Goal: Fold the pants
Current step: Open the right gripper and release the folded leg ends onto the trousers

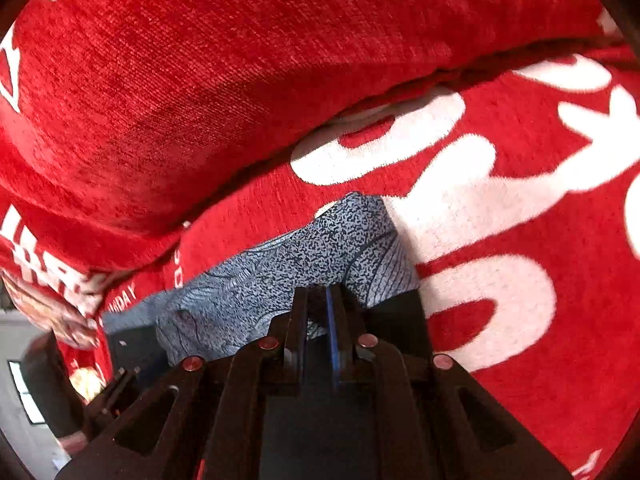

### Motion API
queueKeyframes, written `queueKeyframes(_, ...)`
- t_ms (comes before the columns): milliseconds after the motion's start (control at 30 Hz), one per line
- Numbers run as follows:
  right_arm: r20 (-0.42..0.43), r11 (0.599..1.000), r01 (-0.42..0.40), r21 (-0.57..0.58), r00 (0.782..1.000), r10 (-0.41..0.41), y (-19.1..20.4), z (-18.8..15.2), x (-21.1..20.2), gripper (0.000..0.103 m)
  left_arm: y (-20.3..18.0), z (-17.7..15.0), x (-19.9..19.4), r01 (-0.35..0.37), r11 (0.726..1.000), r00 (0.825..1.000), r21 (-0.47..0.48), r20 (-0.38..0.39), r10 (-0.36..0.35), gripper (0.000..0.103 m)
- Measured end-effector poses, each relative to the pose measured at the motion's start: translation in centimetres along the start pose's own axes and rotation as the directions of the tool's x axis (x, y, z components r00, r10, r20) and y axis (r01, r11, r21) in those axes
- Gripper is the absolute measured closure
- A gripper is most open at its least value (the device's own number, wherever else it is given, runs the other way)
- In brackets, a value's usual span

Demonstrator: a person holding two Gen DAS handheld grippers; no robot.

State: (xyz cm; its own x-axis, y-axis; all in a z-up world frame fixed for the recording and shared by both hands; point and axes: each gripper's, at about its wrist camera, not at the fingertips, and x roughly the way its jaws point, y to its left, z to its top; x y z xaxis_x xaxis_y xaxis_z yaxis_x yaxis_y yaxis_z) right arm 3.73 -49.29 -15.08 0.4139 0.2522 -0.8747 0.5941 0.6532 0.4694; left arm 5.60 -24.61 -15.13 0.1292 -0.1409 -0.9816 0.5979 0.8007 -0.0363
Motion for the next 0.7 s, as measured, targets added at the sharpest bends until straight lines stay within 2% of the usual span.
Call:
queueKeyframes(33, 0.000, 1.000, -0.008, 0.004, 1.000, 0.008, 0.0, -0.2, -0.1, 0.092, 0.3, -0.3, -0.1, -0.003, 1.000, 1.000, -0.001, -0.006, 0.003, 0.031)
queueKeyframes(167, -0.051, 0.999, -0.031, -0.023, 0.998, 0.029, 0.9, -1.6, 0.0, 0.092, 3.1, -1.7, -0.4, 0.044, 0.994, 0.997, -0.097, -0.050, -0.049, 0.030)
queueKeyframes(233, -0.121, 0.999, -0.036, -0.033, 0.992, 0.032, 2.0, -2.7, 0.6, 0.092, 4.6, -2.5, -1.1, 0.055, 0.989, 0.997, -0.136, -0.051, -0.062, 0.030)
queueKeyframes(400, -0.179, 0.992, -0.066, -0.109, 0.983, 0.046, 4.4, -6.5, 0.7, 0.092, 7.3, -4.6, -3.2, 0.009, 0.986, 0.999, -0.164, -0.038, -0.016, 0.030)
queueKeyframes(567, -0.187, 0.980, -0.098, -0.171, 0.980, 0.066, 8.1, -9.2, 1.0, 0.092, 9.5, -6.7, -3.6, -0.043, 0.981, 0.997, -0.189, -0.064, 0.031, 0.030)
queueKeyframes(667, -0.181, 0.959, -0.074, -0.275, 0.983, 0.023, 10.8, -10.1, 0.9, 0.091, 10.2, -7.6, -3.6, -0.074, 0.976, 0.995, -0.205, -0.079, 0.059, 0.030)
queueKeyframes(700, -0.171, 0.943, -0.046, -0.329, 0.985, -0.012, 11.9, -10.6, 0.9, 0.087, 10.5, -8.0, -3.6, -0.076, 0.973, 0.995, -0.219, -0.081, 0.060, 0.030)
